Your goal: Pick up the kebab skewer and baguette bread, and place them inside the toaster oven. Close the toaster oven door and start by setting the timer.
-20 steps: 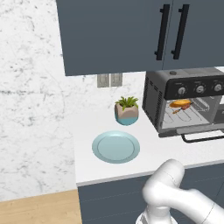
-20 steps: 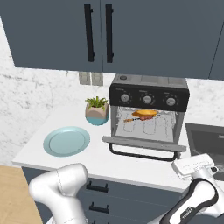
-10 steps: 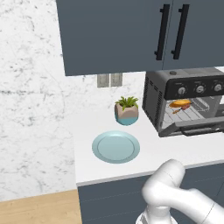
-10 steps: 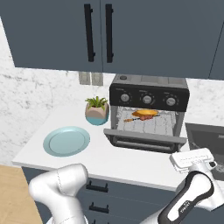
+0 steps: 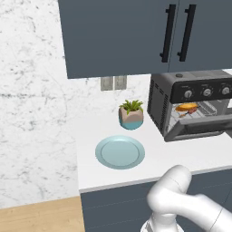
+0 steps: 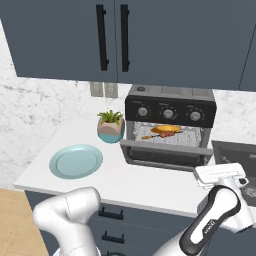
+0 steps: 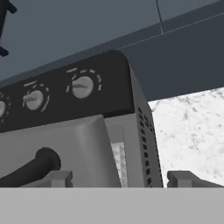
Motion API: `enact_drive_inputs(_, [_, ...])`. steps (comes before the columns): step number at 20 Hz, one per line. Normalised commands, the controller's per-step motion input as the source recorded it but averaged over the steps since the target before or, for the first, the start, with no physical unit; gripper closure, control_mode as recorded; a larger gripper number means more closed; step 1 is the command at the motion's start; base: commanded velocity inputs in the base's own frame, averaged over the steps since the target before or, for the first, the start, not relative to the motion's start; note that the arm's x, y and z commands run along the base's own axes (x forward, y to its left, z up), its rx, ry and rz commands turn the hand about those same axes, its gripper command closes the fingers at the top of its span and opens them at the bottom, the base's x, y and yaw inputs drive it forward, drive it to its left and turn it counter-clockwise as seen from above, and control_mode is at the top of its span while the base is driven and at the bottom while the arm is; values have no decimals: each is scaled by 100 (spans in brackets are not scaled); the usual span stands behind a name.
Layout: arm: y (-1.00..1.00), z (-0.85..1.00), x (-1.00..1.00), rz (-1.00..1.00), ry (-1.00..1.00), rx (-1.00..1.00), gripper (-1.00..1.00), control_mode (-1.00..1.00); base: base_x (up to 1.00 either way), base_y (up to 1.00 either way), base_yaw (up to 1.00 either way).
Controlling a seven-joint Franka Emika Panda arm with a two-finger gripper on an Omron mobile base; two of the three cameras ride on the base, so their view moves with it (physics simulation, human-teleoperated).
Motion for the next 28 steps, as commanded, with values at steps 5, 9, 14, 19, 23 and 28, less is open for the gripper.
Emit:
enact_drive_inputs(5, [51, 5, 78, -1, -1, -1, -100, -100, 0, 0, 0])
enact_drive_inputs(9, [44, 0, 82, 0, 0, 0, -100, -100, 0, 0, 0])
enact_drive_inputs(14, [35, 0, 58, 0, 0, 0, -100, -100, 0, 0, 0])
enact_drive_inputs(19, [25, 0, 40, 0, 0, 0, -100, -100, 0, 0, 0])
enact_drive_inputs(23, [11, 0, 27, 0, 0, 0, -100, -100, 0, 0, 0])
enact_drive_inputs(28, [4, 0, 14, 0, 0, 0, -100, -100, 0, 0, 0])
